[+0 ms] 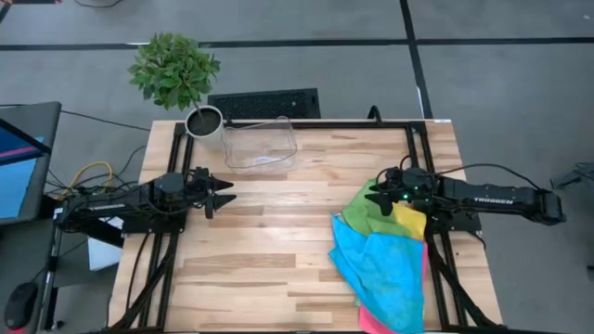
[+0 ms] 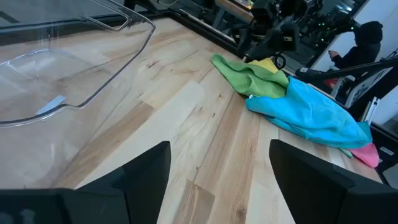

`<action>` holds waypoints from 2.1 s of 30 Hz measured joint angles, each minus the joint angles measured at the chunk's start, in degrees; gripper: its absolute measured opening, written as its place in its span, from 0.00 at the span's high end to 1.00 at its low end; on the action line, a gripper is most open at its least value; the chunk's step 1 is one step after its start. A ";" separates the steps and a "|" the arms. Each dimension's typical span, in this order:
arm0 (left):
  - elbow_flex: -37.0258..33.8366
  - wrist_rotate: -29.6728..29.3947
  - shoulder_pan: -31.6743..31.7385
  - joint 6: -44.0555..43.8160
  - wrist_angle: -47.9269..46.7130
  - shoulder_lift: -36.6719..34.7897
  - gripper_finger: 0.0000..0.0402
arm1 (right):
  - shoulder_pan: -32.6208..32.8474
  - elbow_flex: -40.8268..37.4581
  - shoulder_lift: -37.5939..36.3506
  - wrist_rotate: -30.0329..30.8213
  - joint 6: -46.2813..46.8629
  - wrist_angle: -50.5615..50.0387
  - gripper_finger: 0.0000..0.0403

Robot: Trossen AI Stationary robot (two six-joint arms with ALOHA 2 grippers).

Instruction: Fold microfiber towels

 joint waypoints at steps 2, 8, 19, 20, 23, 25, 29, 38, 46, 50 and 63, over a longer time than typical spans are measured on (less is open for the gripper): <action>0.00 0.00 0.00 0.00 0.00 0.00 0.34 | 0.00 0.00 -0.02 0.01 -0.02 0.00 0.37; 0.00 0.00 -0.01 0.00 0.01 0.01 0.34 | -0.01 -0.01 -0.02 0.01 -0.02 -0.01 0.37; -0.02 0.00 -0.02 0.02 0.09 0.00 0.34 | 0.00 0.00 -0.02 0.00 -0.02 0.00 0.37; -0.02 -0.05 -0.01 0.02 0.16 0.02 0.34 | 0.00 0.00 0.00 -0.01 0.00 0.00 0.37; -0.04 -0.39 0.00 0.02 0.30 0.01 0.34 | -0.02 0.00 -0.02 0.19 -0.34 0.00 0.37; -0.04 -0.42 -0.01 -0.14 0.32 0.00 0.34 | -0.34 0.00 -0.01 3.23 -2.06 0.02 0.37; -0.07 -0.97 -0.02 -2.96 0.59 0.00 0.34 | -1.25 0.00 -0.02 7.05 -3.01 0.04 0.37; -0.20 -10.50 -0.01 -11.70 2.08 0.01 0.34 | -1.90 0.00 0.00 7.12 15.65 0.09 0.37; -0.13 -13.97 0.00 -15.76 2.20 0.02 0.34 | -1.95 0.00 -0.01 8.00 23.08 0.52 0.37; -0.13 -13.62 0.00 -17.32 2.18 0.02 0.34 | -1.95 0.00 -0.02 8.57 23.10 0.32 0.37; -0.13 1.73 -0.37 -25.67 17.05 0.46 0.34 | -1.16 4.44 -0.09 -7.13 15.53 28.00 0.37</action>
